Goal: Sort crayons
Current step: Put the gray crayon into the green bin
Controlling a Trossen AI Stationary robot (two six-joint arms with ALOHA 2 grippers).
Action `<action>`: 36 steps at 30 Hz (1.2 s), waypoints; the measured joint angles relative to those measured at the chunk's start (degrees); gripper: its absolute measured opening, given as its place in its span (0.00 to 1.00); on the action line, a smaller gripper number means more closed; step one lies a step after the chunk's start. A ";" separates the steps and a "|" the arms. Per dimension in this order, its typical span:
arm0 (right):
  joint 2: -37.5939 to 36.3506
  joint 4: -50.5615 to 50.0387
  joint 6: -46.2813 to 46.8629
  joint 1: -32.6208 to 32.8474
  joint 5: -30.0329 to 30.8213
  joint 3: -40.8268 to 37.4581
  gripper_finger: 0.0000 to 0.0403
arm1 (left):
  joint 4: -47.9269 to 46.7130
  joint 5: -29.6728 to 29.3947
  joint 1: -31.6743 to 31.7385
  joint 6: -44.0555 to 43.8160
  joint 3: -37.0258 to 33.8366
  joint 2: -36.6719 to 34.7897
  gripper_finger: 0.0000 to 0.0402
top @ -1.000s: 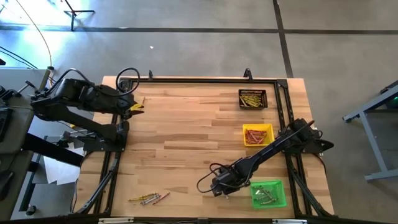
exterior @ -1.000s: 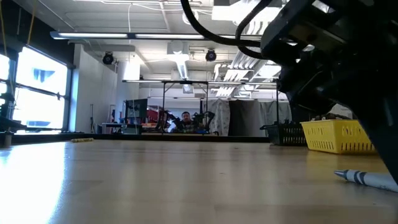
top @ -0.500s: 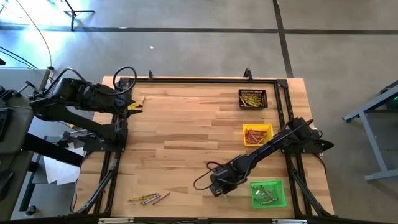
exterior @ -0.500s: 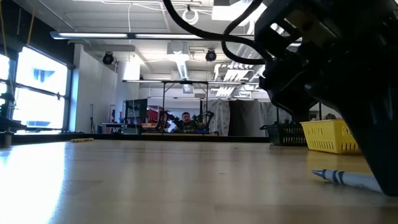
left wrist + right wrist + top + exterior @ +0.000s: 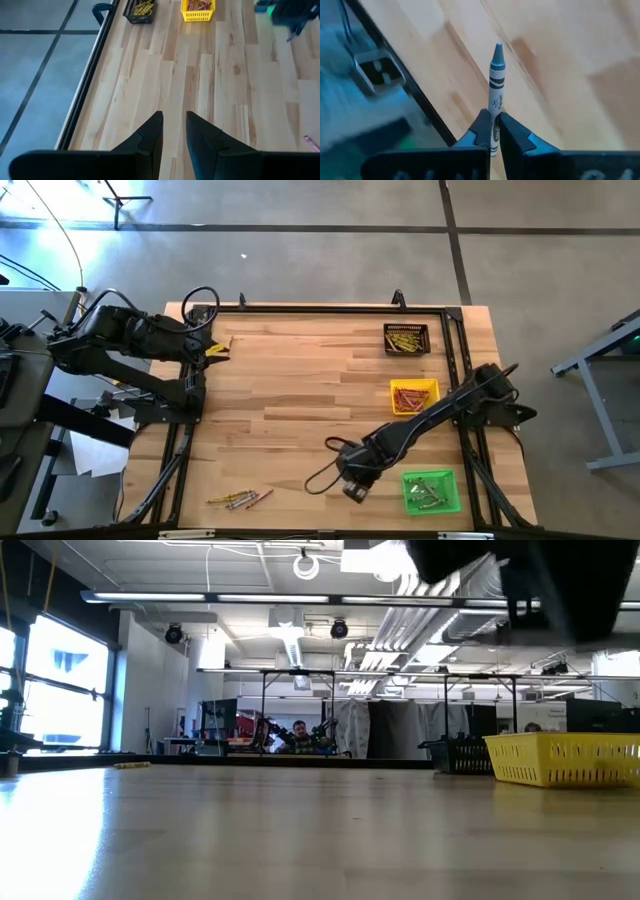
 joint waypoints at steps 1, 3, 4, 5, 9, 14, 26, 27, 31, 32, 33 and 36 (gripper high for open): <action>-0.65 -3.70 -2.43 0.24 0.13 1.14 0.02 | 0.03 -0.22 0.00 -0.20 0.00 0.00 0.17; -1.60 -11.63 -7.52 1.05 0.35 3.03 0.02 | 0.05 -1.01 0.00 -1.04 0.00 0.00 0.17; -1.83 -15.95 -9.29 1.52 0.70 3.73 0.02 | 0.03 -1.45 0.00 -1.32 0.00 -0.02 0.17; -1.97 -19.82 -10.48 2.11 0.91 4.30 0.02 | 0.07 -1.77 0.00 -1.63 0.00 -0.02 0.17; -4.13 -26.59 -13.34 4.92 1.20 3.55 0.02 | 0.47 -3.05 0.00 -4.55 0.00 -0.01 0.17; -5.67 -29.20 -14.24 9.22 1.12 -0.11 0.02 | 0.45 -4.27 0.00 -9.44 0.00 0.00 0.17; -11.51 -22.02 -8.90 17.44 -2.76 -8.92 0.02 | 6.11 -5.05 0.00 -18.10 0.00 0.00 0.17; -11.99 -21.82 -8.01 17.93 -2.18 -9.30 0.02 | 6.97 -5.17 0.00 -18.16 0.00 0.00 0.17; -13.20 -21.87 -0.94 19.89 1.25 -11.27 0.06 | 7.79 -6.78 0.00 -20.98 0.02 0.54 0.17; -13.34 -21.75 0.23 20.15 1.20 -11.61 0.07 | 7.77 -7.13 0.00 -21.86 0.02 0.71 0.17; -13.32 -21.55 0.26 20.42 1.05 -11.90 0.09 | 7.81 -7.30 -0.01 -22.64 0.02 1.01 0.17; -13.27 -20.06 -1.22 21.23 0.94 -13.01 0.16 | 7.79 -7.48 0.00 -24.62 0.02 1.91 0.17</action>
